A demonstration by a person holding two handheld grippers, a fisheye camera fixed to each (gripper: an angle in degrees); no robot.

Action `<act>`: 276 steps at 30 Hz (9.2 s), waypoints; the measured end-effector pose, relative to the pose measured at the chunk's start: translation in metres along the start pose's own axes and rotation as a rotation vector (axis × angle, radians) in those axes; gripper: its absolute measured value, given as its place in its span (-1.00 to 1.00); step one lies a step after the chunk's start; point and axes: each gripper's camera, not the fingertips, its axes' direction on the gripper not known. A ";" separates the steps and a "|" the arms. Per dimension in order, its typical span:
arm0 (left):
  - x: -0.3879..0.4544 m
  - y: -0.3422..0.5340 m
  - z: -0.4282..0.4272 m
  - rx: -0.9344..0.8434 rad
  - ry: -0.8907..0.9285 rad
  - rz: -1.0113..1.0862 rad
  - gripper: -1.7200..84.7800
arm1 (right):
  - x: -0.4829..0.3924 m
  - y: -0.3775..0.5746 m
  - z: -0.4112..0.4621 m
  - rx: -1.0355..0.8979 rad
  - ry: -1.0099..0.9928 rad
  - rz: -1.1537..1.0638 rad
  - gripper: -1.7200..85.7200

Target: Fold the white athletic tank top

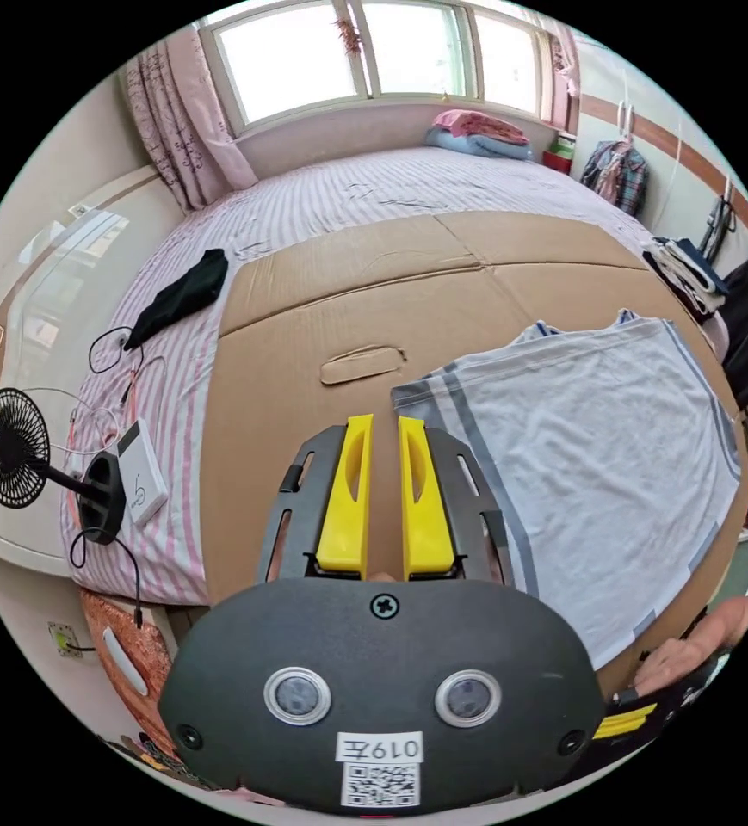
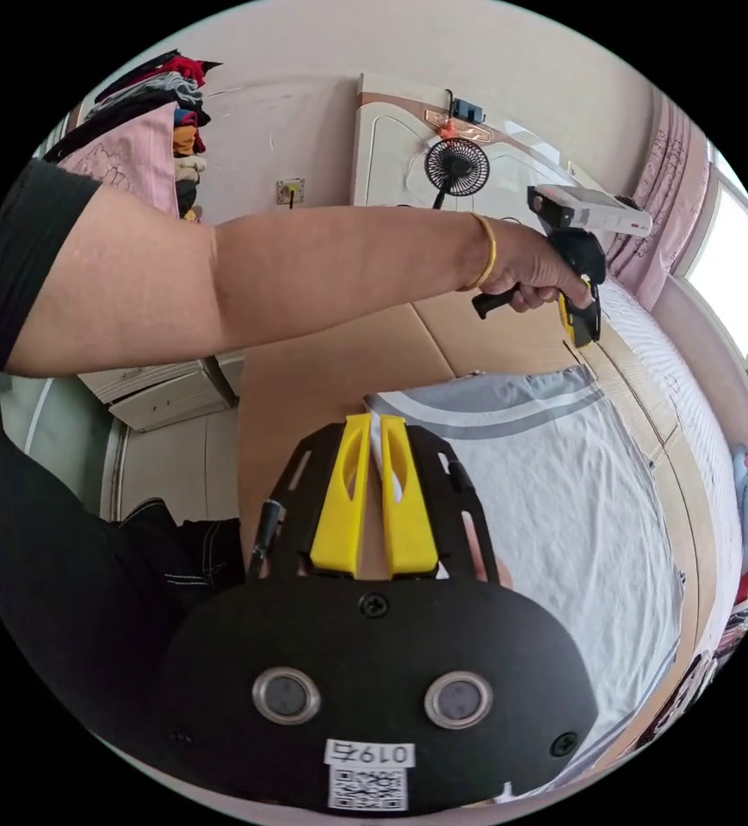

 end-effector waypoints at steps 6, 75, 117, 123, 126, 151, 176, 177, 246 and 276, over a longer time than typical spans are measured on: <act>0.068 0.017 0.002 -0.026 -0.109 0.158 -0.94 | 0.056 0.035 -0.027 0.022 -0.096 0.200 -0.97; -0.065 0.327 0.024 0.016 0.492 0.041 -0.85 | 0.009 0.064 0.000 -0.099 -0.026 0.057 -0.92; -0.164 0.295 0.138 -0.058 0.847 0.200 -0.93 | -0.079 -0.017 0.002 -0.174 0.166 -0.144 -0.96; -0.167 0.283 0.151 -0.130 0.850 0.234 -0.93 | -0.116 -0.024 0.003 -0.208 0.260 -0.270 -0.98; -0.165 0.279 0.160 -0.186 0.827 0.246 -0.93 | -0.125 -0.026 0.005 -0.215 0.280 -0.296 -0.98; -0.164 0.188 0.174 -0.171 0.758 0.024 -0.91 | -0.099 -0.023 -0.002 -0.156 0.188 -0.174 -0.85; -0.165 0.088 0.189 -0.142 0.691 -0.212 -0.81 | -0.039 0.026 -0.011 -0.095 0.092 -0.042 -0.88; -0.166 0.083 0.192 -0.147 0.688 -0.225 -0.81 | -0.037 0.028 -0.011 -0.095 0.094 -0.039 -0.88; -0.094 -0.020 0.140 -0.136 0.252 -0.090 -0.91 | 0.027 0.072 0.002 -0.051 0.002 0.043 -0.97; -0.143 0.231 0.064 0.029 0.710 0.022 -0.83 | -0.008 0.068 0.002 -0.025 0.030 0.022 -0.94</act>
